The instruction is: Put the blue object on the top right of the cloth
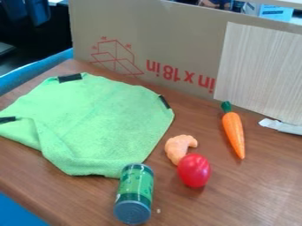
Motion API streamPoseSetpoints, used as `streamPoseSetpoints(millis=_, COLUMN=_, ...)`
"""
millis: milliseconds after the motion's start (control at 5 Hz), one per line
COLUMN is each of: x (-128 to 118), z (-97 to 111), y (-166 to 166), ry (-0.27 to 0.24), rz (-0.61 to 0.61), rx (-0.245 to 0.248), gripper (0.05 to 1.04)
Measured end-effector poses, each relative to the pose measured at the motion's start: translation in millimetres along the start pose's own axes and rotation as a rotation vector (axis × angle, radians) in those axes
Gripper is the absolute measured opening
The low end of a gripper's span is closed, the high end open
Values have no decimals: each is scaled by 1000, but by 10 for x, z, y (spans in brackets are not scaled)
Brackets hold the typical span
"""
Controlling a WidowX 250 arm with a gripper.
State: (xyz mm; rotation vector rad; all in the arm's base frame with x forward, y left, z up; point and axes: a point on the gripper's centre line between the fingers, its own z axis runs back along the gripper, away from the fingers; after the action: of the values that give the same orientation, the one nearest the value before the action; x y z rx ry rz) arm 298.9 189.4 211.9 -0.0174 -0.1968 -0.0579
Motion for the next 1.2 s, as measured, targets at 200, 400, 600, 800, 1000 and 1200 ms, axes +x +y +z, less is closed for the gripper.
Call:
streamPoseSetpoints(millis=200, x=-12, z=-132, y=3, ry=30, rz=5, rx=-26, gripper=999)
streamPoseSetpoints(millis=400, x=-45, z=-247, y=-57, ry=40, rz=10, rx=-59, gripper=999)
streamPoseSetpoints(millis=600, x=-75, z=-317, y=-258, ry=32, rz=-13, rx=-93, gripper=999)
streamPoseSetpoints(millis=800, x=-91, z=-308, y=-500, ry=-3, rz=-29, rx=-122, gripper=999)
streamPoseSetpoints(millis=1000, x=-95, z=-456, y=-798, ry=-45, rz=47, rx=-178, gripper=999)
streamPoseSetpoints(millis=1200, x=-8, z=-540, y=-1145, ry=-99, rz=117, rx=-229, gripper=999)
